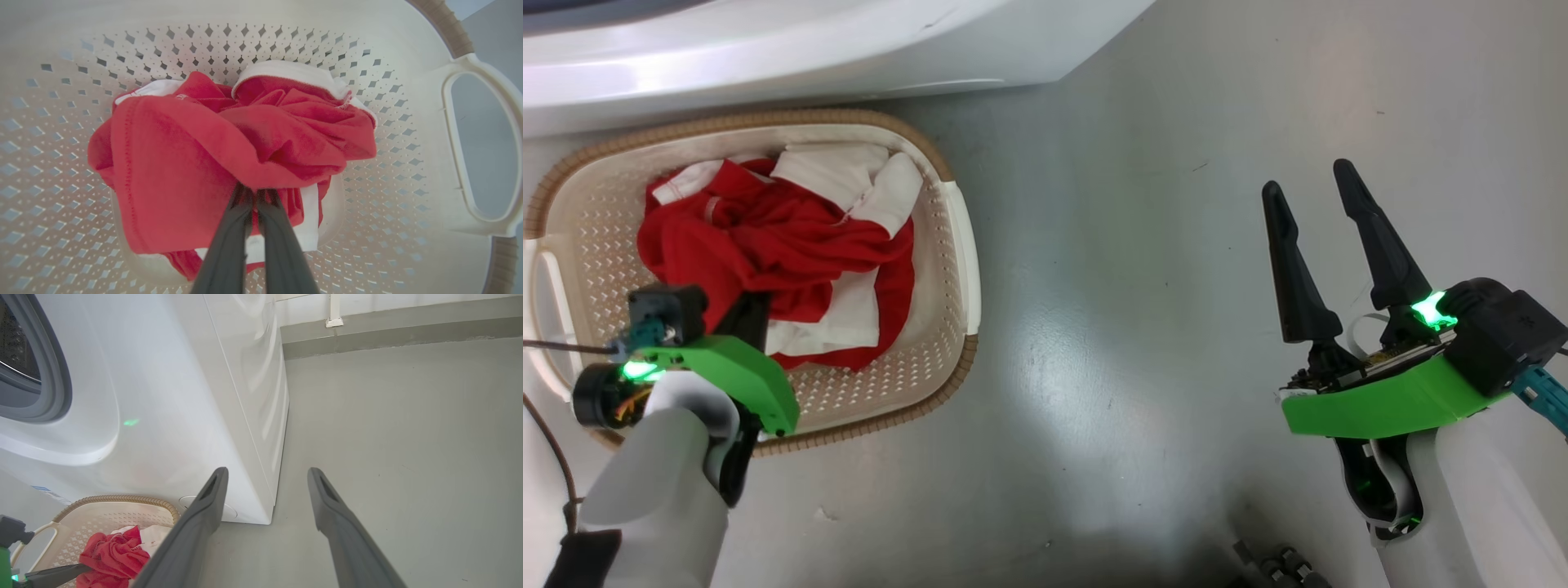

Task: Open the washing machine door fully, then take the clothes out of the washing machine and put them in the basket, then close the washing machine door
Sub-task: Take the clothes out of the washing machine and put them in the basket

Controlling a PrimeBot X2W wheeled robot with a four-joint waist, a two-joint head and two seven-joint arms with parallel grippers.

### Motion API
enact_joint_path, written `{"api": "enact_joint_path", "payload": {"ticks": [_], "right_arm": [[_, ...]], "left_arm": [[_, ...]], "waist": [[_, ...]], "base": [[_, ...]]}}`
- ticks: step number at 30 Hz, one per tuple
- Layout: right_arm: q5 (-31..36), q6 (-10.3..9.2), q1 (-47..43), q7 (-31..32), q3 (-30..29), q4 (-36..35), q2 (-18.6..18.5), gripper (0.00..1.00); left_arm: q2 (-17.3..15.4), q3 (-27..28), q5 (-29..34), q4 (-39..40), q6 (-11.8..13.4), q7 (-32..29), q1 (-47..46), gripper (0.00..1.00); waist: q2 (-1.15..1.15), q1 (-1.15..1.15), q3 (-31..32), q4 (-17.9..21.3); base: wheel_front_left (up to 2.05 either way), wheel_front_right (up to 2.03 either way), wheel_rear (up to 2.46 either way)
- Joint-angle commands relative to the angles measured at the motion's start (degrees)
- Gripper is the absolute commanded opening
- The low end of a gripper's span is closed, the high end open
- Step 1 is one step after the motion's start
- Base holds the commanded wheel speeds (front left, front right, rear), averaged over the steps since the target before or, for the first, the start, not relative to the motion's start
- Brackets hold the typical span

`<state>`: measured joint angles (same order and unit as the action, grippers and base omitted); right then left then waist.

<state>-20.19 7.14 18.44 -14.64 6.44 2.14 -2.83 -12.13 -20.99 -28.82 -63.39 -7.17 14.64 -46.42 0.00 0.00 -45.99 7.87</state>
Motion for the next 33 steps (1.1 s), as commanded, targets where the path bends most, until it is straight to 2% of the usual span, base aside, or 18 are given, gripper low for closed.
{"api": "enact_joint_path", "payload": {"ticks": [1, 2, 3, 4, 6, 7, 8, 9, 17, 24, 33], "right_arm": [[-0.49, 0.35, -0.50, -0.36, 1.38, -1.41, -0.05, 1.00], [-0.49, 0.35, -0.48, -0.36, 1.35, -1.38, -0.05, 1.00], [-0.48, 0.35, -0.46, -0.36, 1.30, -1.33, -0.05, 1.00], [-0.47, 0.35, -0.44, -0.36, 1.23, -1.29, -0.05, 1.00], [-0.44, 0.35, -0.41, -0.36, 1.13, -1.19, -0.05, 1.00], [-0.41, 0.35, -0.38, -0.36, 1.08, -1.17, -0.05, 1.00], [-0.37, 0.35, -0.37, -0.36, 0.98, -1.10, -0.05, 1.00], [-0.32, 0.35, -0.39, -0.36, 0.92, -1.05, -0.05, 1.00], [0.15, 0.35, -0.59, -0.36, 0.34, -0.20, -0.05, 1.00], [0.27, 0.35, -2.10, -0.36, 0.00, 1.06, -0.05, 1.00], [0.87, 0.35, -5.35, -0.36, -0.67, 2.85, -0.05, 1.00]], "left_arm": [[-2.57, 0.62, -0.71, 0.12, -0.32, 0.36, 0.40, 0.00], [-2.81, 0.21, -1.25, 0.12, -0.32, 0.36, 0.20, 0.00], [-3.01, 0.05, -1.85, 0.18, -0.32, 0.36, 0.04, 0.05], [-3.14, -0.22, -2.31, 0.17, -0.32, 0.36, -0.03, 0.25], [-3.31, -0.90, -3.00, 0.06, -0.32, 0.36, -0.05, 0.46], [-3.36, -1.15, -3.34, 0.03, -0.32, 0.36, -0.05, 0.72], [-3.34, -1.44, -3.63, 0.02, -0.32, 0.36, 0.06, 0.91], [-3.29, -1.70, -3.90, 0.09, -0.32, 0.36, 0.18, 1.00], [-3.07, -1.66, -5.29, 2.27, -0.32, 0.36, 2.19, 1.00], [-2.90, 1.92, -4.97, 5.38, -0.32, 0.36, 6.42, 1.00], [-2.04, 9.92, -0.20, 12.58, -0.32, 0.36, 13.70, 1.00]], "waist": [[0.00, 0.00, -0.11, 0.11], [0.00, 0.00, -0.06, 0.10], [0.00, 0.00, 0.00, 0.08], [0.00, 0.00, 0.08, 0.04], [0.00, 0.00, 0.40, -0.03], [0.00, 0.00, 0.55, -0.09], [0.00, 0.00, 0.87, -0.24], [0.00, 0.00, 1.14, -0.37], [0.00, 0.00, 4.65, -1.68], [0.00, 0.00, 10.41, -2.53], [0.00, 0.00, 18.95, -3.67]], "base": [[0.00, 0.00, 0.00], [0.00, 0.00, 0.00], [0.00, 0.00, 0.00], [0.00, 0.00, 0.00], [0.00, 0.00, 0.00], [0.00, 0.00, 0.00], [0.00, 0.00, 0.00], [0.00, 0.00, 0.00], [0.00, 0.00, 0.00], [0.00, 0.00, 0.00], [0.00, 0.00, 0.00]]}}
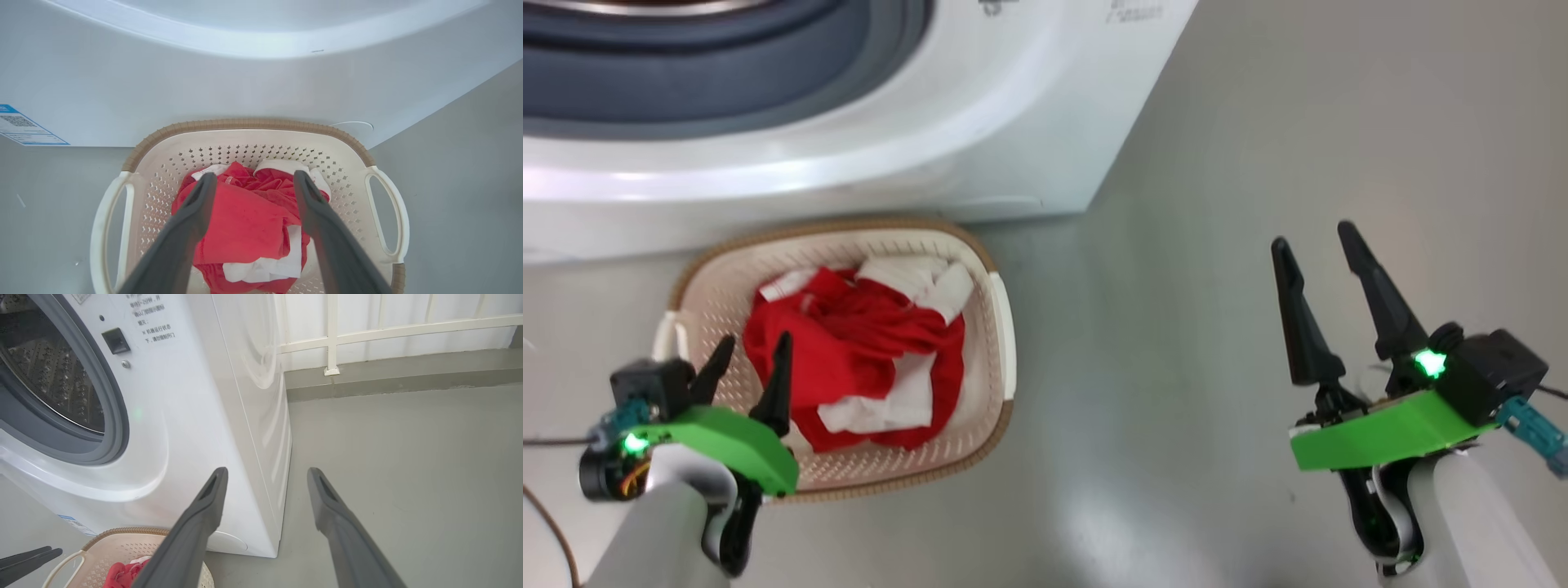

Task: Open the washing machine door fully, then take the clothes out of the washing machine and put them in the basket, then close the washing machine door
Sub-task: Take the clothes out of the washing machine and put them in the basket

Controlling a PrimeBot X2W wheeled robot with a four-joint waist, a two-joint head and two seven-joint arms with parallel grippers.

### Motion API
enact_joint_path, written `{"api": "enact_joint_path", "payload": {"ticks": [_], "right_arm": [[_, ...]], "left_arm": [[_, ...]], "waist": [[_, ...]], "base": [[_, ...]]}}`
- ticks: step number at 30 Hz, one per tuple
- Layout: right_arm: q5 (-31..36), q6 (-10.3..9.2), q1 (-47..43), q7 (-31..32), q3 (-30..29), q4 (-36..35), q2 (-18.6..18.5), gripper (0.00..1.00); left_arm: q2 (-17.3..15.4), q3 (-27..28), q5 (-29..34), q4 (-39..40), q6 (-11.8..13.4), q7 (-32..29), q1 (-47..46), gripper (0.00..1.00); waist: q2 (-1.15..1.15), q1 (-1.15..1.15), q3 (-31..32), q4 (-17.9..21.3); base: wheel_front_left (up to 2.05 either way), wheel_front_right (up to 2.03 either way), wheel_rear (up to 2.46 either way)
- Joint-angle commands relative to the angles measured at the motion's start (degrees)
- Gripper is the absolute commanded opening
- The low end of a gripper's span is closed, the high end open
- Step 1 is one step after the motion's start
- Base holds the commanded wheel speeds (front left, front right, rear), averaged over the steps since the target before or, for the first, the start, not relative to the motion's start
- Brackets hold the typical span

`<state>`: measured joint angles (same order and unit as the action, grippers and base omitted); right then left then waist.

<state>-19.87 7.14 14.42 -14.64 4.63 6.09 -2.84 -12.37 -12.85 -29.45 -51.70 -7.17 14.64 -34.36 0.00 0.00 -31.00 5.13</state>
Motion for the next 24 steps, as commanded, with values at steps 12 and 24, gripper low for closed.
{"api": "enact_joint_path", "payload": {"ticks": [12, 24], "right_arm": [[1.89, 0.35, -6.45, -0.36, 0.24, 0.51, -0.04, 1.00], [2.24, 0.35, -10.76, -0.36, -1.25, 0.96, -0.04, 1.00]], "left_arm": [[1.50, 11.34, 9.80, 13.43, -0.32, 0.36, 12.15, 1.00], [3.18, 14.55, 14.14, 26.91, -0.32, 0.36, 20.94, 1.00]], "waist": [[0.00, 0.00, 13.77, -1.93], [0.00, 0.00, 20.24, -2.69]], "base": [[0.00, 0.00, 0.00], [0.00, 0.00, 0.00]]}}
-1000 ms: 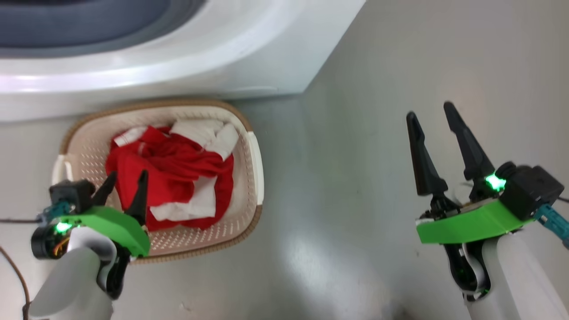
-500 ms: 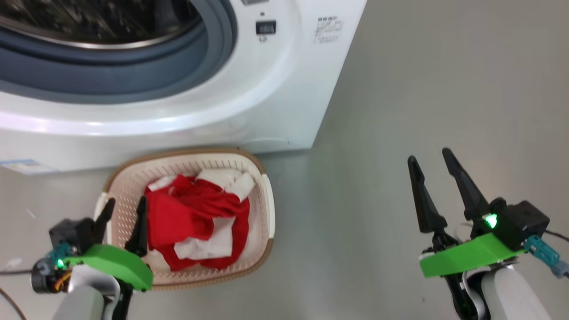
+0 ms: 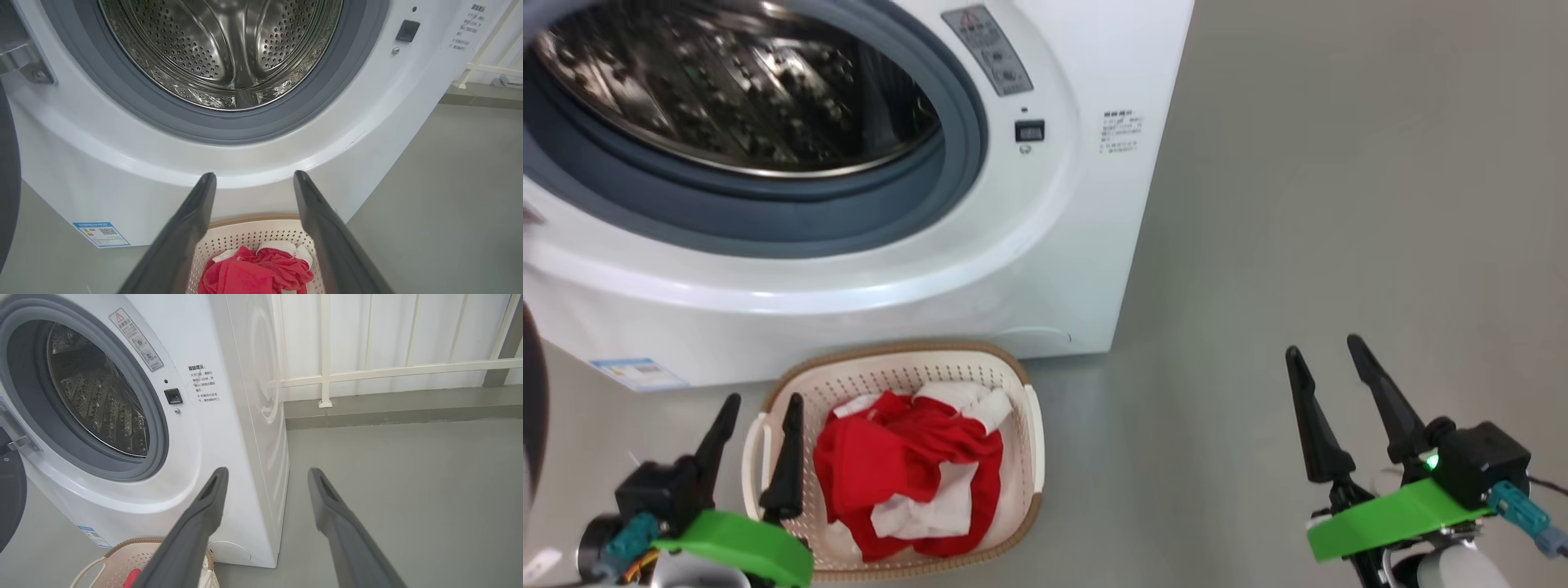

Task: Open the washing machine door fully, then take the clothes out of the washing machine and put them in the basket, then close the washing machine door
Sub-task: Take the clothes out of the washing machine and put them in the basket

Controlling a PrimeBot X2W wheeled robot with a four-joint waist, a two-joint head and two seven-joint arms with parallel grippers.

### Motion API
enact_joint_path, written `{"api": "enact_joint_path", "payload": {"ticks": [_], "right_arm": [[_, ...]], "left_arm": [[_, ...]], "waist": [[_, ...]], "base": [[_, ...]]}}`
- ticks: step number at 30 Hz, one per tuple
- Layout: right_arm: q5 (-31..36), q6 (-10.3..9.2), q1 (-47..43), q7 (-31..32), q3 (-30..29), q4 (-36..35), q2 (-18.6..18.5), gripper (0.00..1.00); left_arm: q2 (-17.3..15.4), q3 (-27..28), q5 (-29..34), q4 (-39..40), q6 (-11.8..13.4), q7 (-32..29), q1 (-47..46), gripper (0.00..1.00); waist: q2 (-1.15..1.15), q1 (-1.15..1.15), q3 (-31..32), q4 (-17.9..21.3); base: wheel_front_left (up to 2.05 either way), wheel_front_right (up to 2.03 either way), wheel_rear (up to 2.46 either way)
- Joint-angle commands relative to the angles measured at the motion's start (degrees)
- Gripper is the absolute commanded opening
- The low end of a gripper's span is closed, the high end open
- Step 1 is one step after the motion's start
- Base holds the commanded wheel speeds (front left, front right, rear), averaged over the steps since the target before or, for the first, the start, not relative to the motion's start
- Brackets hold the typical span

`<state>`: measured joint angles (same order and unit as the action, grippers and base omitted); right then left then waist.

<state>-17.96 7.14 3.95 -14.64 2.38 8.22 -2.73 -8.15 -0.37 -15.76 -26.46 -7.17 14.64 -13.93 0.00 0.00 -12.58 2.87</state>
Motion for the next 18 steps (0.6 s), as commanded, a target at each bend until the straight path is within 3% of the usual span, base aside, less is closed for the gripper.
{"api": "enact_joint_path", "payload": {"ticks": [1, 18], "right_arm": [[0.26, 0.35, -0.65, -0.36, 0.94, -1.14, -0.15, 1.00], [0.34, 0.35, -5.97, -0.36, -0.87, -1.32, -0.48, 1.00]], "left_arm": [[-0.87, 2.16, 0.62, 2.68, -0.32, 0.36, 1.25, 1.00], [0.56, 3.35, 3.72, 15.58, -0.32, 0.36, 11.92, 1.00]], "waist": [[0.00, 0.00, 2.28, -0.45], [0.00, 0.00, 8.66, -0.17]], "base": [[0.00, 0.00, 0.00], [0.00, 0.00, 0.00]]}}
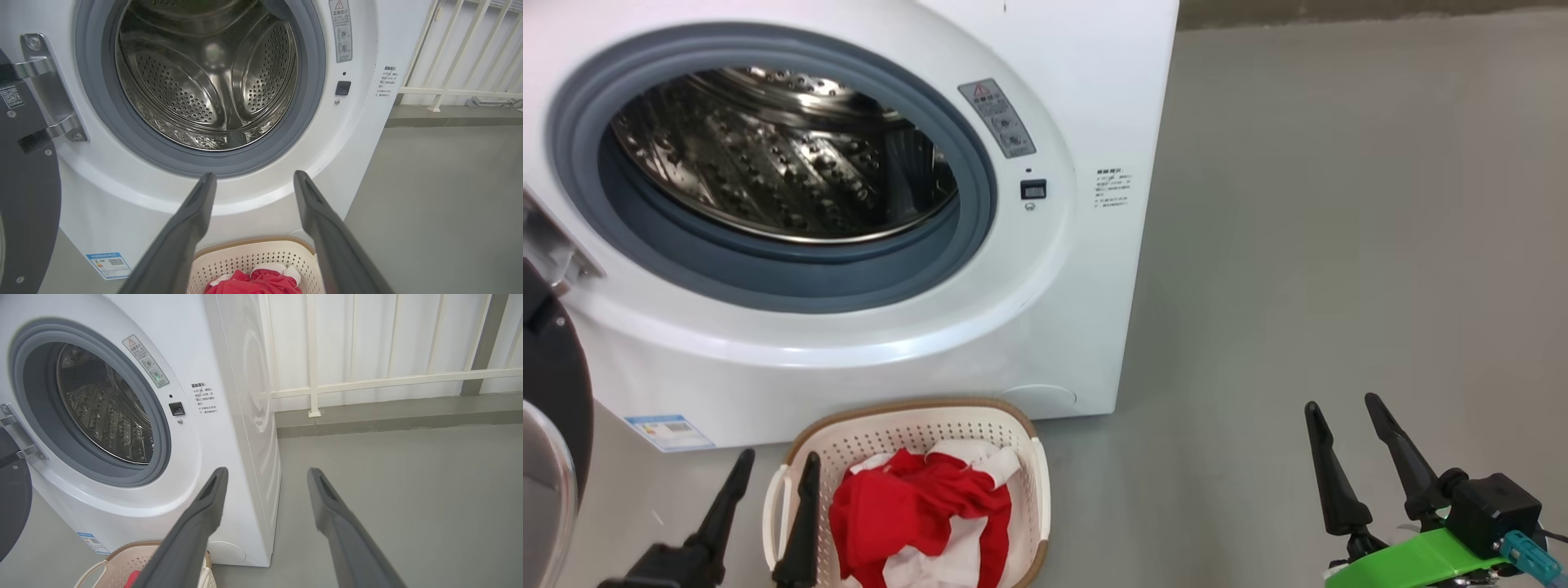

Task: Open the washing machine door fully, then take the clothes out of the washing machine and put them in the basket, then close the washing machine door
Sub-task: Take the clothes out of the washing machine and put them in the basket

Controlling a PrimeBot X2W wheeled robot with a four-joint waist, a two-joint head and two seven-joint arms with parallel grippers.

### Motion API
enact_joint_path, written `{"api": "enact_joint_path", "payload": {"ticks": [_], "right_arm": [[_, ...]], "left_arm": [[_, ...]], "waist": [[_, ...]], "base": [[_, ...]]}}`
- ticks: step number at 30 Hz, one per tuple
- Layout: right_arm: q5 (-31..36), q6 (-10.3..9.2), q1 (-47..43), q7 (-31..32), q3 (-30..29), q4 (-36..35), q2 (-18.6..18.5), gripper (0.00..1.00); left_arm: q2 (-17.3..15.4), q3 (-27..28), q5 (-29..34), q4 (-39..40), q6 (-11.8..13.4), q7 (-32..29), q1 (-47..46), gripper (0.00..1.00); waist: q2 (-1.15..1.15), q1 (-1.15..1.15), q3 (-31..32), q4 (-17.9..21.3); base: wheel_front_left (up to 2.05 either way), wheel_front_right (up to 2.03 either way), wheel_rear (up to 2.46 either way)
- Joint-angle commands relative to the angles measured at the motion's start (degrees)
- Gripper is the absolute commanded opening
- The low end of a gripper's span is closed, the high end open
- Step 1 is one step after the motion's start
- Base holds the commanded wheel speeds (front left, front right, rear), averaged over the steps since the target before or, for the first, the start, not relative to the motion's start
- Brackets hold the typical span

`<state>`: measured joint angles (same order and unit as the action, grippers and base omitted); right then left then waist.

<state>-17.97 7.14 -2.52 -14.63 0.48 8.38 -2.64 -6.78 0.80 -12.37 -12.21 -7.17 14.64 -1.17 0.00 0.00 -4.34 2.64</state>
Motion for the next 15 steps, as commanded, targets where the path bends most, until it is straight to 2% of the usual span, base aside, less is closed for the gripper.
{"api": "enact_joint_path", "payload": {"ticks": [1, 15], "right_arm": [[0.34, 0.35, 0.25, -0.37, 0.96, -1.55, -0.64, 1.00], [0.07, 0.35, -2.64, -0.37, 0.05, -2.32, -1.14, 1.00]], "left_arm": [[-0.70, 2.37, 0.49, 2.00, -0.32, 0.36, -0.24, 1.00], [0.81, 5.34, 2.68, 8.67, -0.32, 0.36, 7.36, 1.00]], "waist": [[0.00, 0.00, 0.67, 0.11], [0.00, 0.00, 3.11, 0.21]], "base": [[0.00, 0.00, 0.00], [0.00, 0.00, 0.00]]}}
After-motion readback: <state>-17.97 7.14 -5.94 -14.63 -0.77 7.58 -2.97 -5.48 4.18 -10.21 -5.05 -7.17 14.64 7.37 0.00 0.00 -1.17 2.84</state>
